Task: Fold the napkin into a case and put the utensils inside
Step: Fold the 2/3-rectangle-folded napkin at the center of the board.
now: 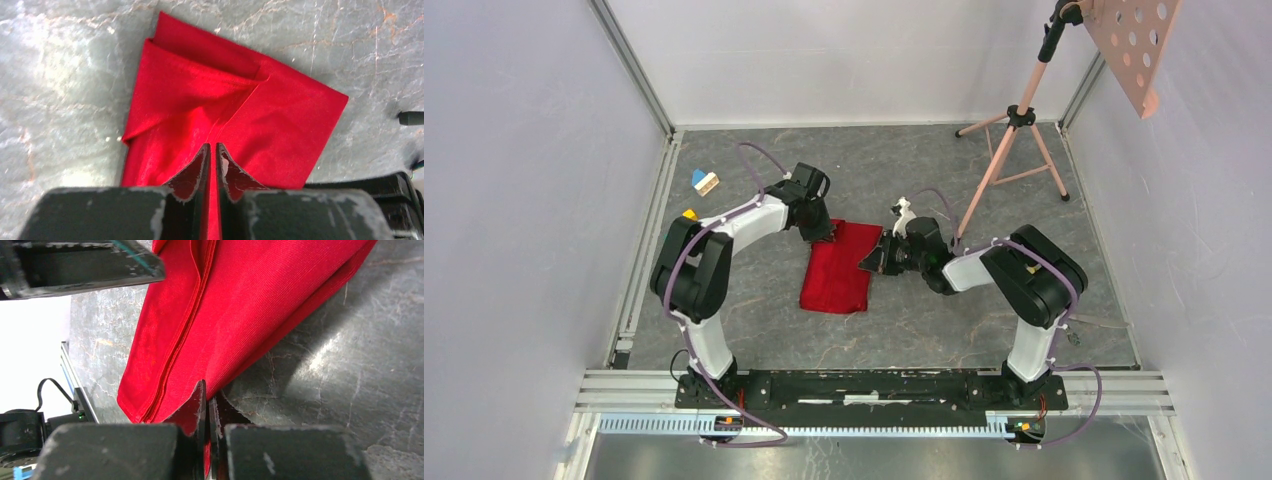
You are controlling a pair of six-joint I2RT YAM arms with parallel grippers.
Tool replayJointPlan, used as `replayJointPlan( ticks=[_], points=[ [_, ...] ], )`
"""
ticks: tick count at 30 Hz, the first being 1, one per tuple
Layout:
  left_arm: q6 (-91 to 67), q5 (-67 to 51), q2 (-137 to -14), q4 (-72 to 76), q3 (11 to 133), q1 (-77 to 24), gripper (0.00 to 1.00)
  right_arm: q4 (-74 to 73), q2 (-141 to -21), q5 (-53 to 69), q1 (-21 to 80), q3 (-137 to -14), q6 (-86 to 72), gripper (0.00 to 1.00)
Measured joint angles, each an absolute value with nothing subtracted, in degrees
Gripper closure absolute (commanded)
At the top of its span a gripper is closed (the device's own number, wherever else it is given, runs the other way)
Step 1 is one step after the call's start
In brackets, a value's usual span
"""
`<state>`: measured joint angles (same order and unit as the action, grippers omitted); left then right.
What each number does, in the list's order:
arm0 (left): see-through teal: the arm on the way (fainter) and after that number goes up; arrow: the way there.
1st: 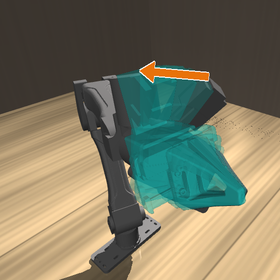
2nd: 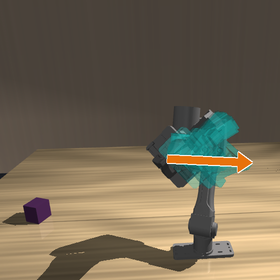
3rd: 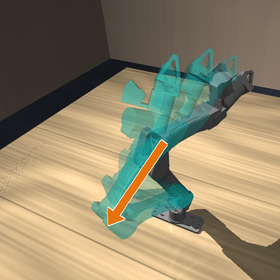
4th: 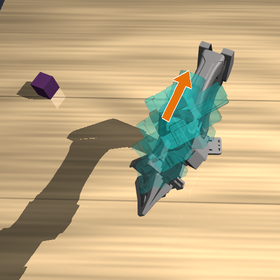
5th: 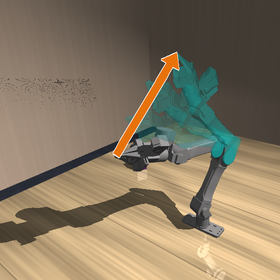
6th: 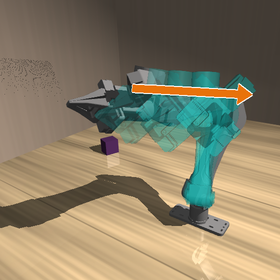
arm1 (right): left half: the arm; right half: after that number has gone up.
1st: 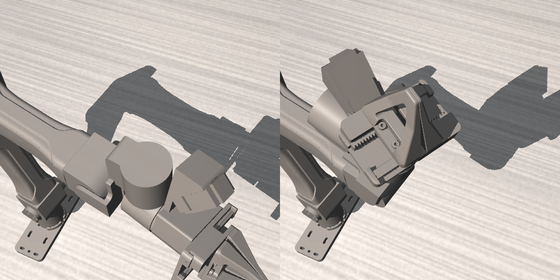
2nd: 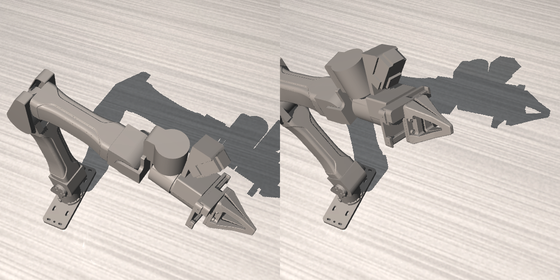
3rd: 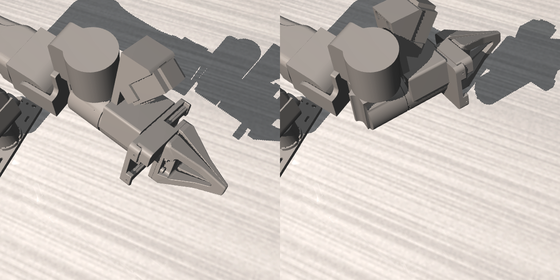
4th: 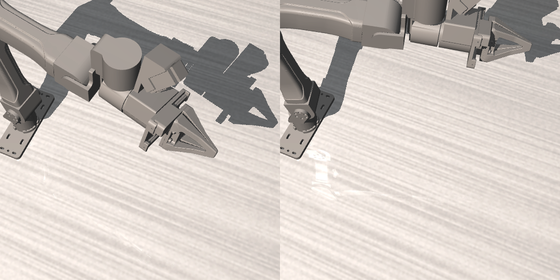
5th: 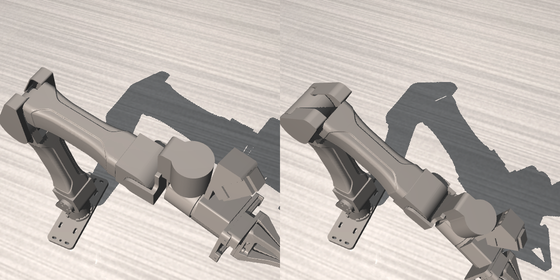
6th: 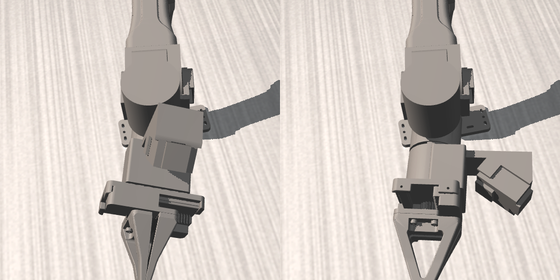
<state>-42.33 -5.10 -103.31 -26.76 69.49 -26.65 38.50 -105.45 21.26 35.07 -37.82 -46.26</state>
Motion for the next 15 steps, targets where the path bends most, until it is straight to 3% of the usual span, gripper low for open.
replayJointPlan(
  ticks=[15],
  points=[
    [-46.5,-8.6,-109.9,-18.1,68.2,-24.4,0.95,19.1,-104.3,14.8,35.9,-49.5,-38.2,1.00]
  ],
)
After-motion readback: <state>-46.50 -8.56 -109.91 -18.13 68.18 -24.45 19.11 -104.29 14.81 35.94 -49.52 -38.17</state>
